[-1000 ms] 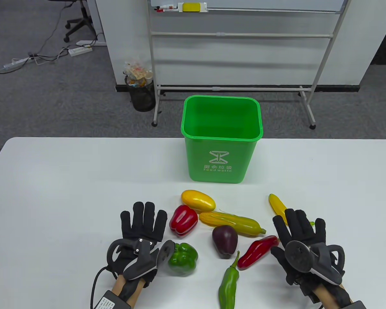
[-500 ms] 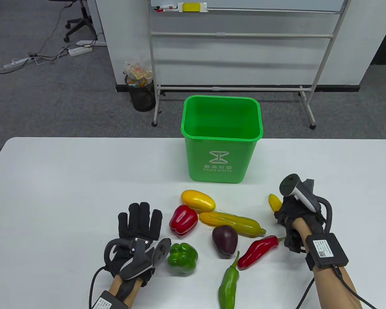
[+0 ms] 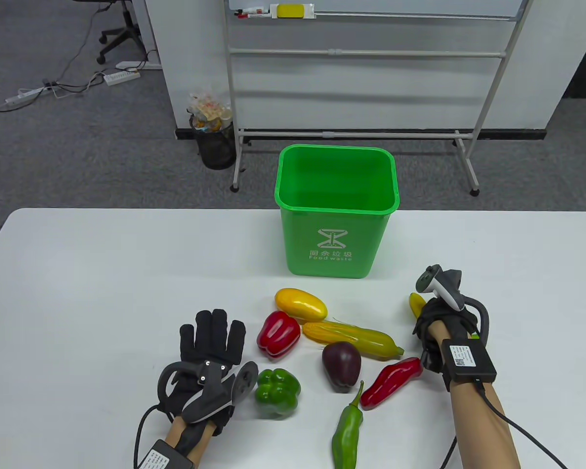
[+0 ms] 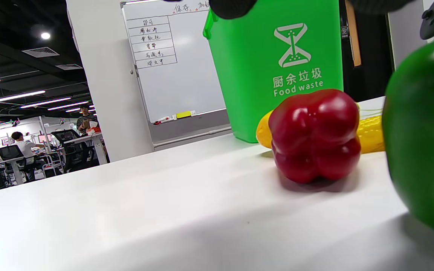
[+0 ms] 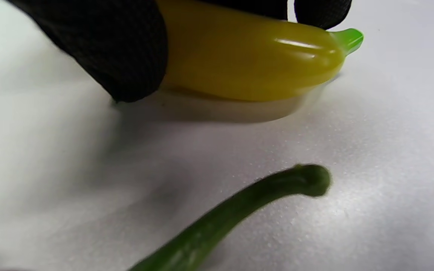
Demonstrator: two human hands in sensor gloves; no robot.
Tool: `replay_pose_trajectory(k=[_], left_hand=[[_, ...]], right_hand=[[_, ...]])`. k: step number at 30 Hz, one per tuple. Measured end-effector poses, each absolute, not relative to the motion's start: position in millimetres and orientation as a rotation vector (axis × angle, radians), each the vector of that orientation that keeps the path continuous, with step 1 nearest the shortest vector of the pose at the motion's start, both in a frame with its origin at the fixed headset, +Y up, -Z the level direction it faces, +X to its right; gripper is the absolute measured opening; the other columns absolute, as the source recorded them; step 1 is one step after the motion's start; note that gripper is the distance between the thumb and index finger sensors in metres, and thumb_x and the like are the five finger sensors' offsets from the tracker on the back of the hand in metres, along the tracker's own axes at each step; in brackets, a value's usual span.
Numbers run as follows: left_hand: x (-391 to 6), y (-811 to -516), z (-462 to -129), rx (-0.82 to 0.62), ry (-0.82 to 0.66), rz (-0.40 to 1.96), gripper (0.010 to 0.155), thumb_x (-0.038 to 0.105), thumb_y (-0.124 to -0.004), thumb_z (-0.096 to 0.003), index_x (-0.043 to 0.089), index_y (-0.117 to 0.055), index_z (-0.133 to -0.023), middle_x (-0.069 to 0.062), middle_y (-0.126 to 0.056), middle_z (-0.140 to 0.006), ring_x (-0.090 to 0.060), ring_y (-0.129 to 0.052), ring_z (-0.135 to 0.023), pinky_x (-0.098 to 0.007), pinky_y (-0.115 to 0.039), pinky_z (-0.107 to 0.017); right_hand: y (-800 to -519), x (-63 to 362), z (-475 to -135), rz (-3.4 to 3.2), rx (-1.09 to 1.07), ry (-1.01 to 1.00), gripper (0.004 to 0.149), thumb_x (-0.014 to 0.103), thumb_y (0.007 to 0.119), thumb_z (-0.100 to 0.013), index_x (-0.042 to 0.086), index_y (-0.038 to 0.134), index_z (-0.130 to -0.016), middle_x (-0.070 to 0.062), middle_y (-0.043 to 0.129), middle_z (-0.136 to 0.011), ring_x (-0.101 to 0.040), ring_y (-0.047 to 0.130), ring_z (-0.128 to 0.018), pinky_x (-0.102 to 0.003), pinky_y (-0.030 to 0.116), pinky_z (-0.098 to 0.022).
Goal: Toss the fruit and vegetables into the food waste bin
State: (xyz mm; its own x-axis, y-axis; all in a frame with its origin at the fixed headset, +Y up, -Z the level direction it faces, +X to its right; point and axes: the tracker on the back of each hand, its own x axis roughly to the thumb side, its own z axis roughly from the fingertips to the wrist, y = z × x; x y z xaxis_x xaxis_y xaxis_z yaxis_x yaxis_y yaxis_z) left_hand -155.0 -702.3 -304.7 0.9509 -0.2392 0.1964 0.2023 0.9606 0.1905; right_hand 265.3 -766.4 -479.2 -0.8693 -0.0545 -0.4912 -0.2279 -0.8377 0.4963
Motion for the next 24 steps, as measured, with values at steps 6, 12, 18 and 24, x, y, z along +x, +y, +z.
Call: replay_pose_trajectory(k=[6,12,18,24], left_hand=[[-154.5,-702.8,-304.4,0.167,-0.224,-0.229,0.086,0.066,-0.058,-0.0384,0.019,-0.038,-0.108,-0.023,-0.021,-0.115,-0.056,-0.029,-0.105,-0.074,-0.035,-0.071],[-154.2,-703.1,-304.2,0.165,-0.226,-0.225,0.086,0.066,-0.058,-0.0386,0.019,-0.038,-0.108,-0.023,-0.022,-0.115,-0.056,-0.029,-0.105,-0.074,-0.035,-0.071],[-152.8,-704.6,-305.0,0.163,-0.230,-0.226,0.085,0.065,-0.058,-0.0388,0.019,-0.038,-0.108,-0.023,-0.022,-0.115,-0.056,-0.030,-0.105,-0.074,-0.035,-0.071],[-151.6,-704.9,-305.0,0.159,-0.236,-0.216,0.085,0.065,-0.059,-0.0388,0.019,-0.039,-0.108,-0.023,-0.023,-0.115,-0.056,-0.030,-0.105,-0.073,-0.035,-0.071]], right_hand=[[-735.3,257.6,-455.4,2.858,-0.513,0.669,0.080,0.030,0.089,-0.040,0.021,0.043,-0.105,-0.009,0.046,-0.106,-0.038,0.060,-0.099,-0.065,0.043,-0.076],[-688.5,243.8,-392.0,2.880,-0.099,0.341,0.079,0.028,0.089,-0.039,0.023,0.045,-0.105,-0.009,0.053,-0.104,-0.038,0.062,-0.100,-0.067,0.046,-0.074],[-671.0,220.8,-311.1,2.441,0.379,0.312,0.080,0.031,0.087,-0.039,0.016,0.044,-0.105,-0.012,0.057,-0.102,-0.041,0.070,-0.095,-0.066,0.055,-0.070],[-650.7,173.5,-289.0,1.588,0.665,0.502,0.081,0.031,0.087,-0.041,0.014,0.043,-0.107,-0.015,0.056,-0.102,-0.043,0.070,-0.095,-0.068,0.055,-0.069]])
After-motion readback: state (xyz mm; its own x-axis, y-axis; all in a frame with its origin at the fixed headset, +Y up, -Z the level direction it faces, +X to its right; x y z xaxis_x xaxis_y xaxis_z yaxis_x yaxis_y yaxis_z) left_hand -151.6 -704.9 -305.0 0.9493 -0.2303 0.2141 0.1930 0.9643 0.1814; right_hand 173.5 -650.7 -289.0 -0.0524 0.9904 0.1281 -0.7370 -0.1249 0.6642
